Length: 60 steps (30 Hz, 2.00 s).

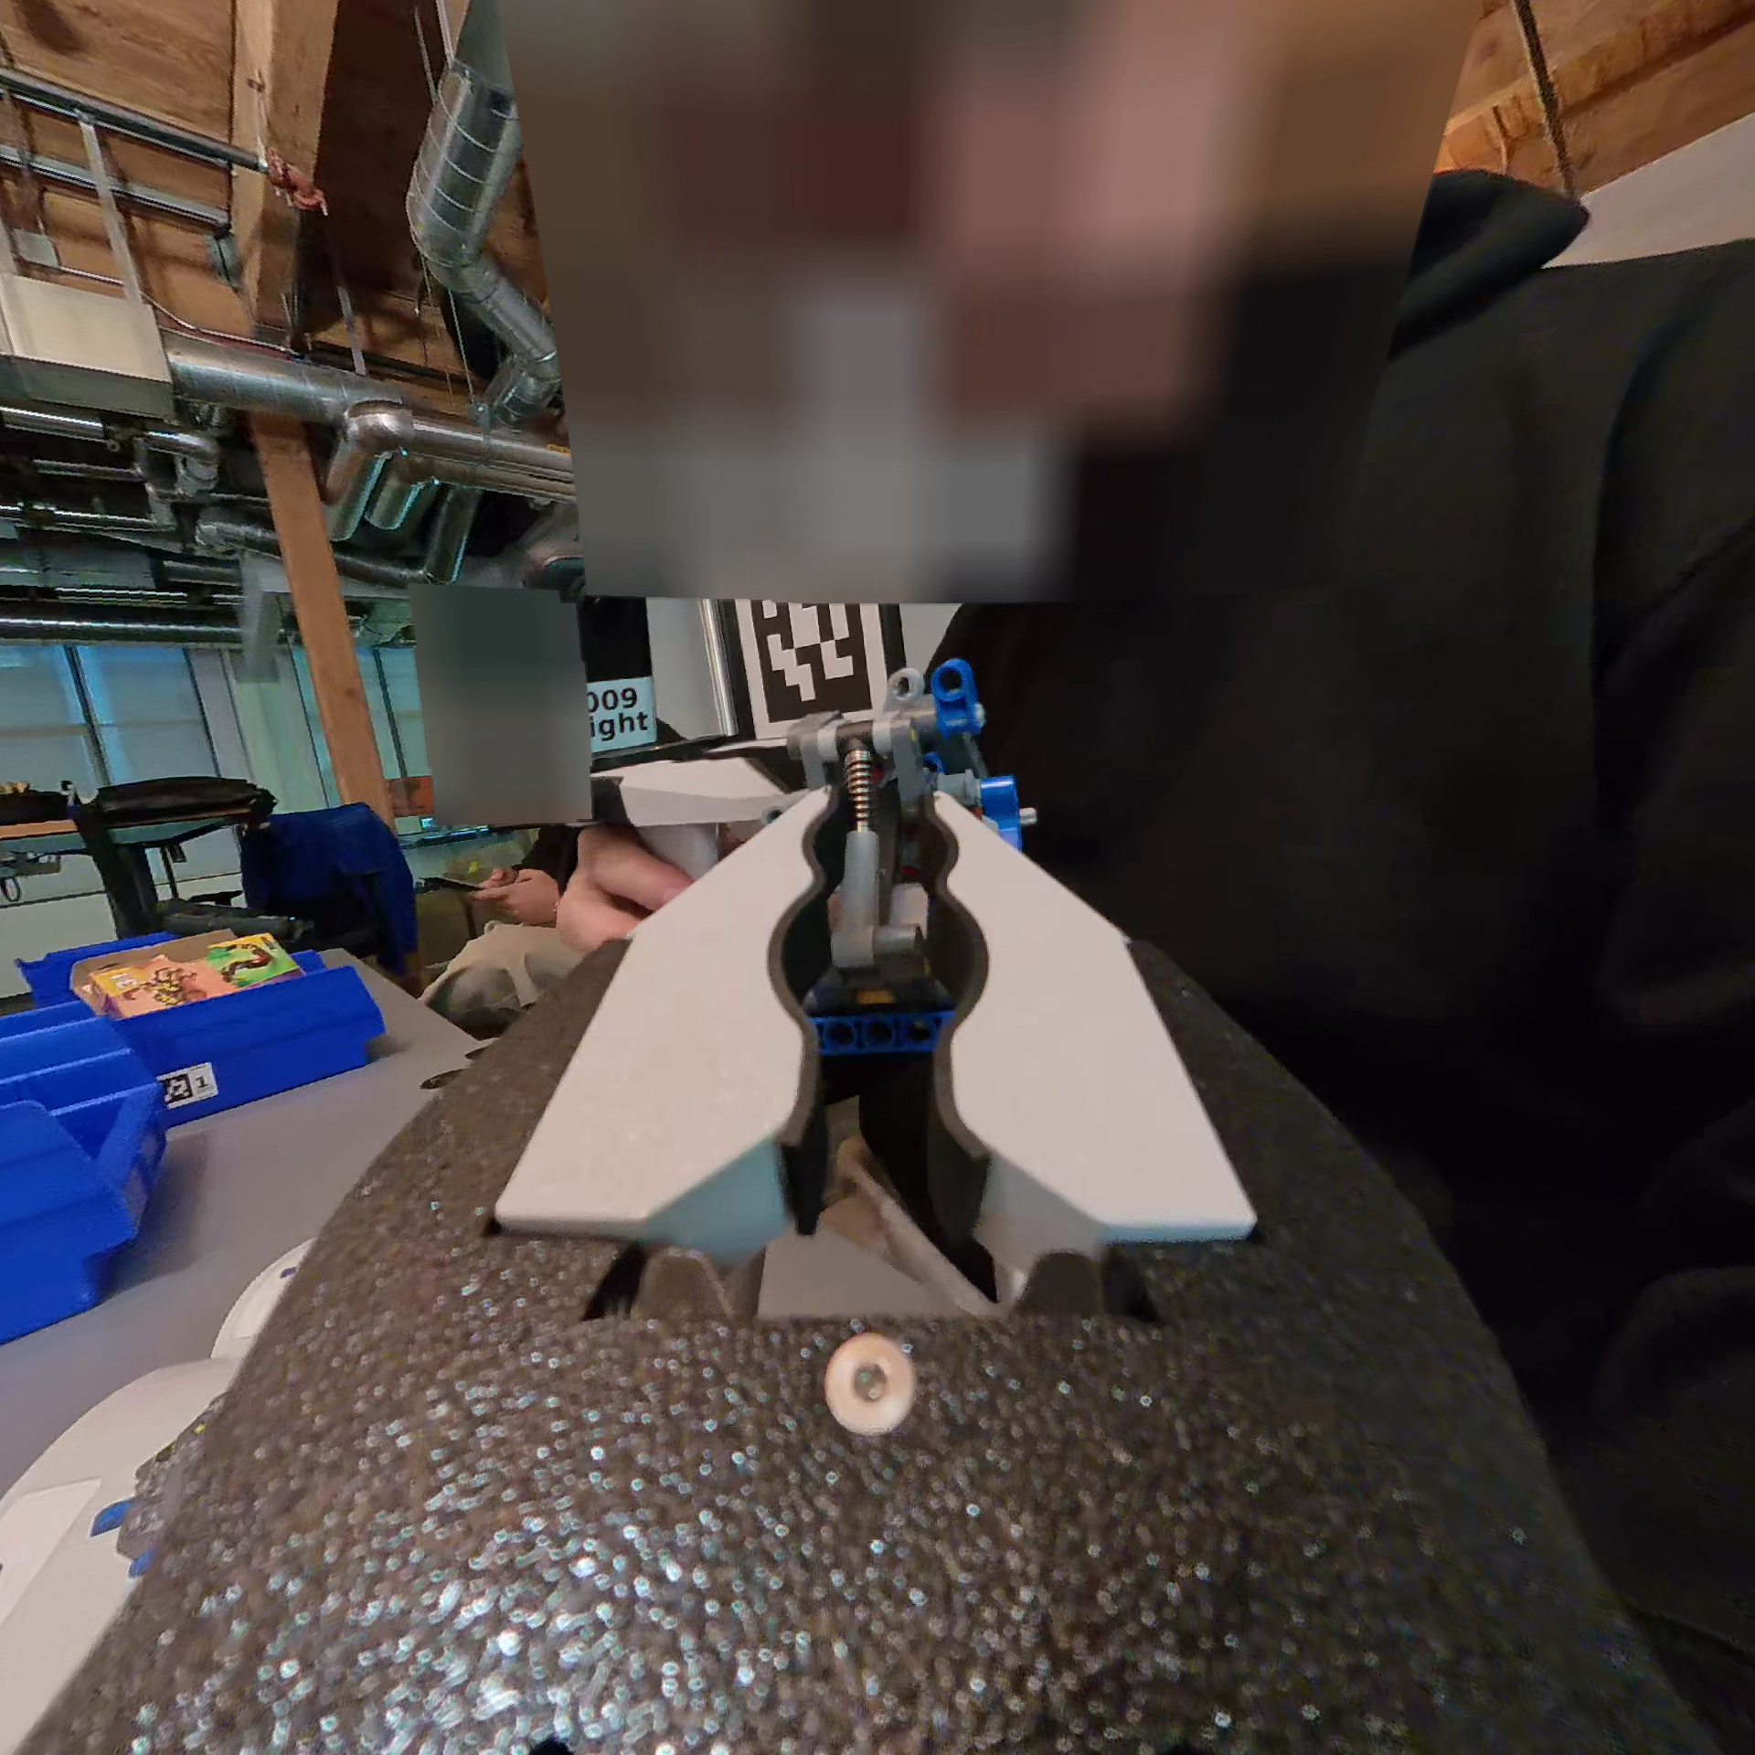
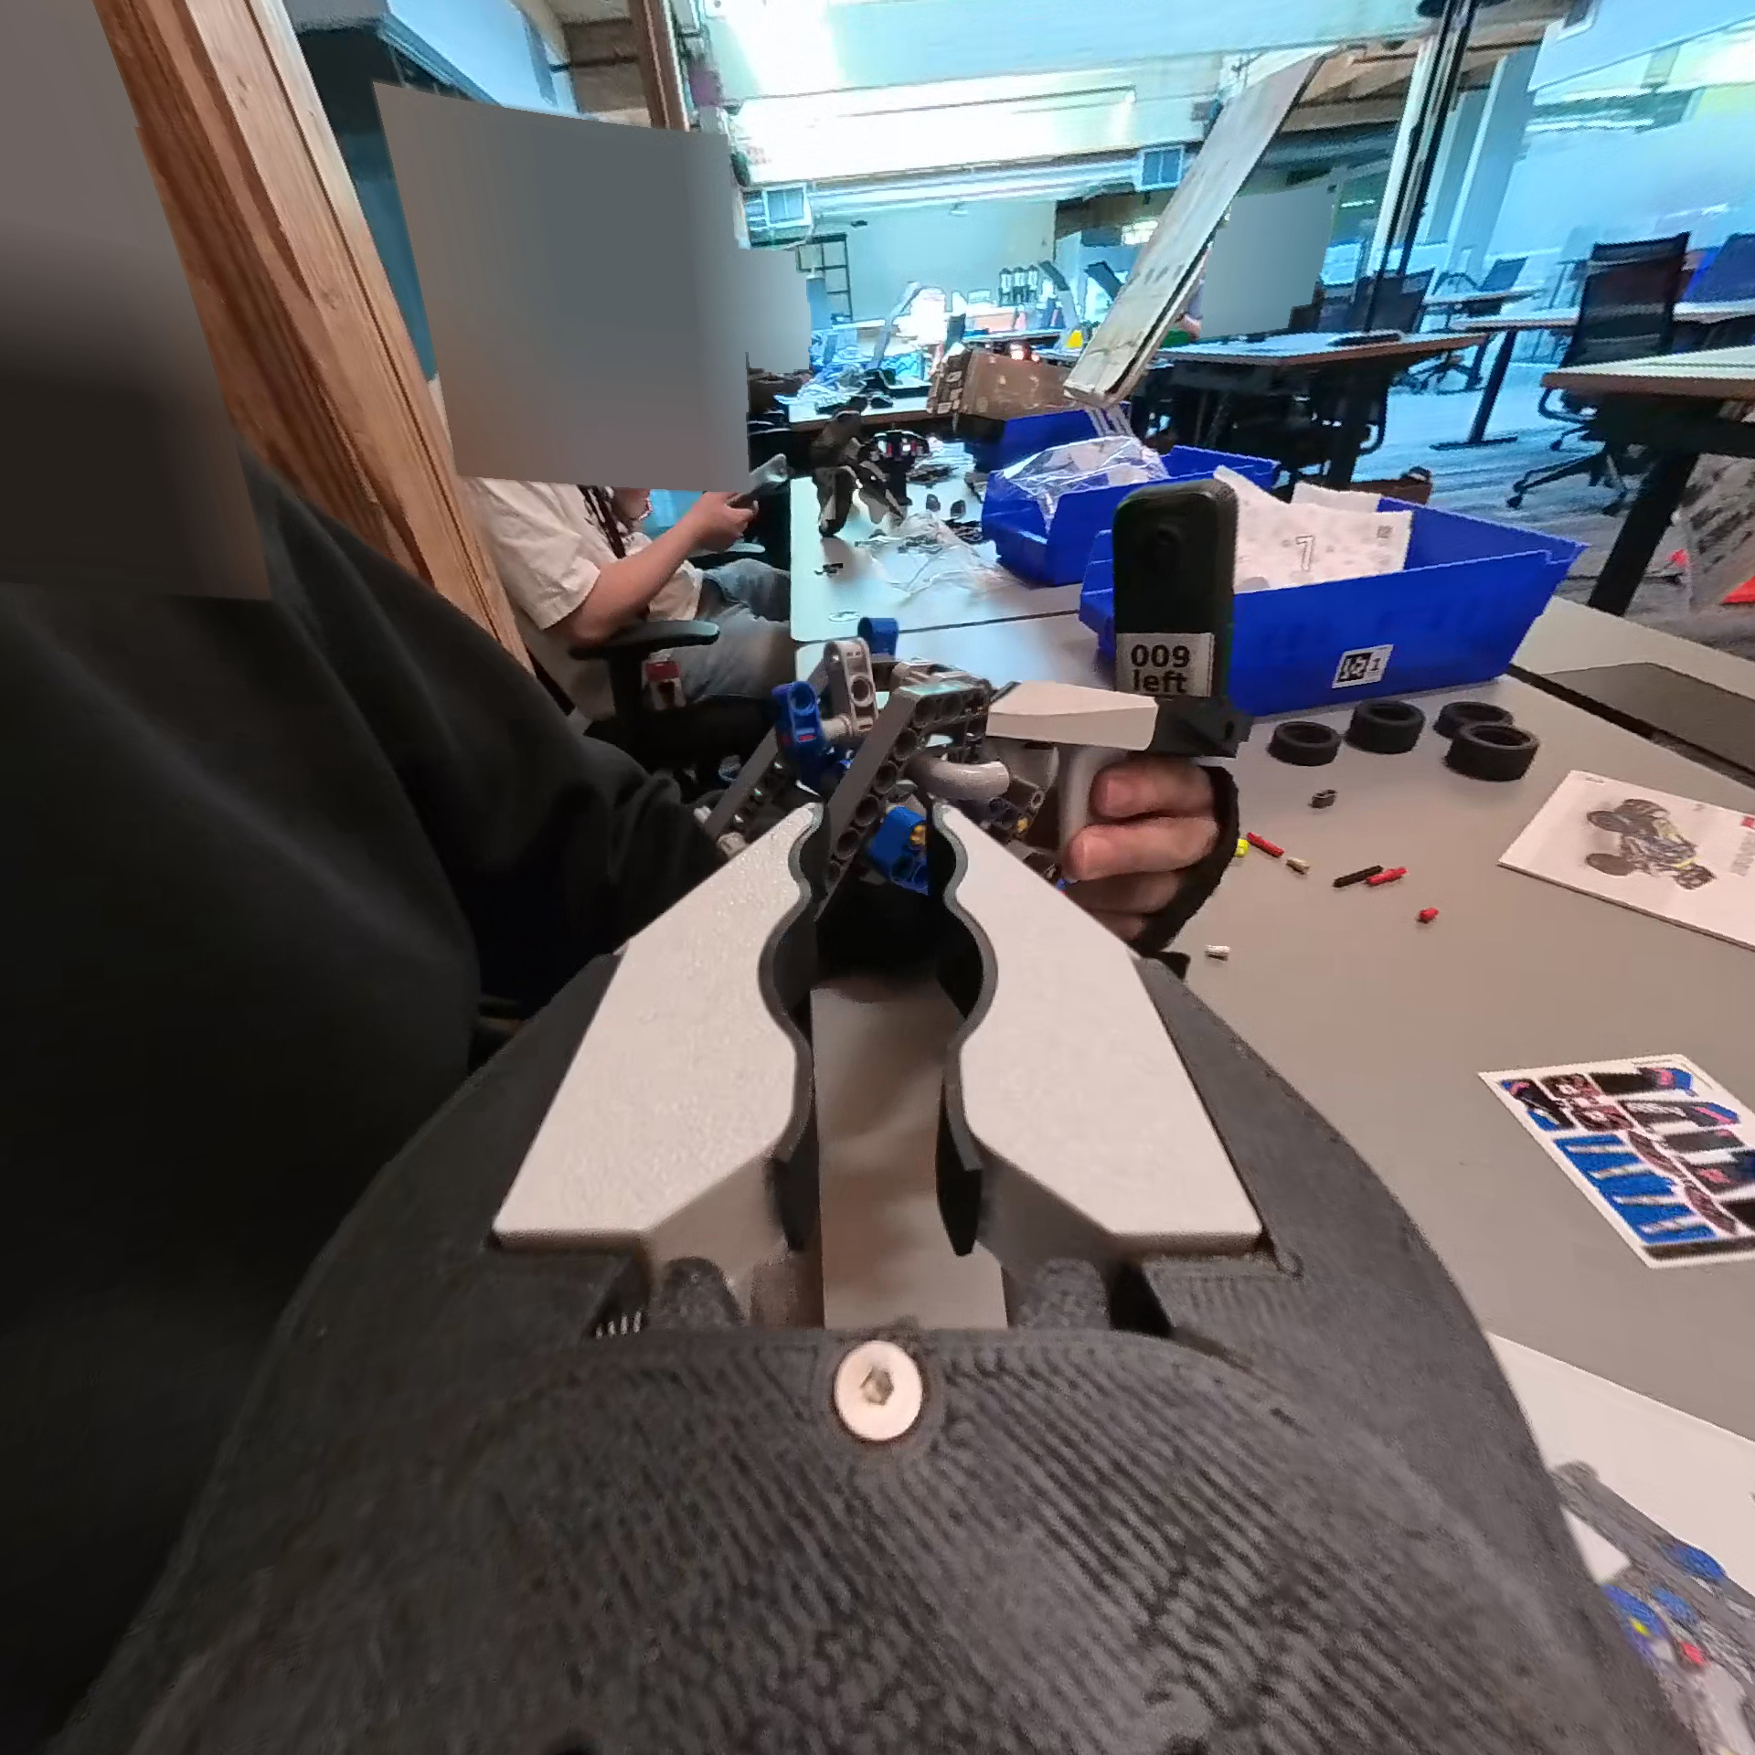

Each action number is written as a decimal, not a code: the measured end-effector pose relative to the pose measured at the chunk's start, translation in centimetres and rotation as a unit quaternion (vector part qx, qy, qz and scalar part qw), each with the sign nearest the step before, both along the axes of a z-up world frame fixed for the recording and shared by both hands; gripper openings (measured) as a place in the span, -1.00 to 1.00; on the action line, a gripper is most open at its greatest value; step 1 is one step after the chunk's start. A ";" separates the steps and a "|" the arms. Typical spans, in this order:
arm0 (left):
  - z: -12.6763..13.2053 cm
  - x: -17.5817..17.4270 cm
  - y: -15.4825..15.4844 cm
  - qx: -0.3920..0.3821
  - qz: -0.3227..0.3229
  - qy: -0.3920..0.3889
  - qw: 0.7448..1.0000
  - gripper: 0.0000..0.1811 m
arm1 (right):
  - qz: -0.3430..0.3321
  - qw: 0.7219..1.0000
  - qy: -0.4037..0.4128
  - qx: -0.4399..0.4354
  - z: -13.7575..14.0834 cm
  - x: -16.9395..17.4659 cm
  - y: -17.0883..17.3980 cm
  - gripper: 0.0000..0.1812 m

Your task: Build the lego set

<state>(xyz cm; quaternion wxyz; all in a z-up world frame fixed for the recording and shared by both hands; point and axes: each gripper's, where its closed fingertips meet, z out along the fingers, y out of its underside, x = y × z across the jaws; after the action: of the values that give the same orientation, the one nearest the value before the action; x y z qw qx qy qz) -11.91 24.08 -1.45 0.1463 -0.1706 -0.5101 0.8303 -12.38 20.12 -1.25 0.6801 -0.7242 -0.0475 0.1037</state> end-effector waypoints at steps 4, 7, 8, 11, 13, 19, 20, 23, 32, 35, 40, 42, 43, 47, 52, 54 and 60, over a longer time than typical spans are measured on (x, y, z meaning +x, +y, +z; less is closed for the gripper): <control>-0.1 -0.3 0.1 0.003 -0.006 -0.003 1.000 -0.86 | 0.019 1.000 0.009 0.005 -0.2 -0.4 0.2 -0.81; -0.2 -0.3 0.1 0.008 -0.004 -0.005 1.000 -0.86 | 0.026 1.000 0.003 0.006 -0.4 -0.5 0.1 -0.80; -0.2 -0.3 0.1 0.011 -0.002 -0.005 1.000 -0.86 | 0.026 1.000 0.002 0.004 -0.5 -0.4 0.1 -0.80; -0.5 -0.2 0.0 0.023 0.004 -0.006 1.000 -0.86 | 0.027 1.000 -0.005 0.001 -0.8 -0.4 0.1 -0.79; -0.7 -0.2 0.0 0.029 0.006 -0.006 1.000 -0.86 | 0.024 1.000 -0.015 -0.002 -1.1 -0.3 0.1 -0.80; -1.1 -0.5 -0.1 0.049 0.001 -0.011 0.999 -0.86 | 0.028 0.997 -0.070 -0.013 -2.0 -0.6 0.1 -0.79; -1.2 -0.6 -0.1 0.055 0.000 -0.012 0.998 -0.86 | 0.031 0.996 -0.081 -0.013 -2.1 -0.7 0.1 -0.80; -1.4 -0.9 -0.1 0.062 -0.009 -0.018 0.998 -0.86 | 0.042 0.994 -0.099 -0.016 -2.5 -1.1 0.2 -0.79; 0.3 0.5 0.7 0.000 0.039 -0.008 0.999 -0.87 | -0.001 0.998 -0.024 0.050 -0.6 -0.2 1.7 -0.69; 0.6 1.1 0.6 -0.012 0.058 -0.002 0.998 -0.87 | -0.057 0.995 0.002 0.078 0.7 1.6 1.4 -0.69; 0.6 2.0 0.1 -0.014 0.081 0.005 0.997 -0.87 | -0.088 0.995 0.018 0.047 0.6 2.9 0.4 -0.68; 0.8 2.4 0.2 -0.026 0.091 0.014 0.995 -0.87 | -0.093 0.995 0.005 0.035 0.7 3.0 0.0 -0.67; 0.9 2.6 0.3 -0.031 0.094 0.019 0.995 -0.87 | -0.096 0.995 -0.004 0.032 0.8 3.0 -0.2 -0.70; 1.3 2.9 0.6 -0.051 0.094 0.030 0.994 -0.96 | -0.102 0.994 -0.011 0.024 0.6 3.1 -0.2 -0.78; -0.6 5.1 -0.2 0.024 0.160 0.036 0.986 -0.97 | -0.157 0.987 -0.004 0.038 -1.2 6.4 0.2 -0.98; -1.1 4.7 -0.5 0.040 0.177 0.006 0.983 -0.96 | -0.109 0.992 0.045 0.037 -2.1 6.4 -0.1 -1.00; -0.9 4.2 -0.4 0.031 0.166 -0.005 0.986 -0.97 | -0.062 0.998 0.002 -0.010 -4.1 5.9 -1.0 -0.74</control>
<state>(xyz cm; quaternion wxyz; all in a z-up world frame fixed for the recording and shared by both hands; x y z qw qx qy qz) -7.75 23.72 -2.31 0.0092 -0.0830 -0.5572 0.8261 -6.45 19.09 -5.39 0.6779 -0.7325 -0.0003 0.0635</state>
